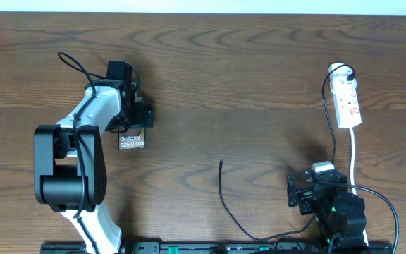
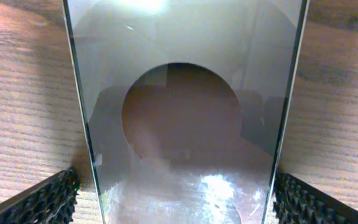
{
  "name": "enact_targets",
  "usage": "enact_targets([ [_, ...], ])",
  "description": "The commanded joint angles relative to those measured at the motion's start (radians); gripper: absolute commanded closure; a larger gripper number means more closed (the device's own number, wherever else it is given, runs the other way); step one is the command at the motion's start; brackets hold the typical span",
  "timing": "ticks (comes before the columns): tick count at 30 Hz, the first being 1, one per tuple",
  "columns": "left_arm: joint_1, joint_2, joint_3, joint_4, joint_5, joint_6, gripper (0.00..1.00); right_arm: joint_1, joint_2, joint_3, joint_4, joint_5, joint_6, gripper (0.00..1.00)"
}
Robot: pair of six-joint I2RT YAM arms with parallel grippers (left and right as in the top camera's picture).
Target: Plug charger to phone and switch on socket
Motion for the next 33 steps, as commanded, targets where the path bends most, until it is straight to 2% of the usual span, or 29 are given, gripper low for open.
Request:
enact_targets([
  [1,0.0,0.013,0.014,-0.018,0.013,0.009,0.02,-0.004,-0.002,-0.003,-0.007,0.012,-0.014,0.01],
  [8,0.0,0.013,0.014,-0.027,0.014,0.009,0.0,-0.004,-0.002,-0.003,-0.007,0.012,-0.014,0.01],
  [10,0.0,0.013,0.014,-0.026,0.042,0.01,0.04,-0.004,-0.002,-0.003,-0.007,0.012,-0.014,0.01],
  [21,0.0,0.013,0.014,-0.026,0.047,0.01,0.04,-0.004,-0.002,-0.003,-0.007,0.012,-0.014,0.01],
  [33,0.0,0.013,0.014,-0.021,0.047,0.01,0.17,-0.004,-0.002,-0.003,-0.007,0.012,-0.014,0.01],
])
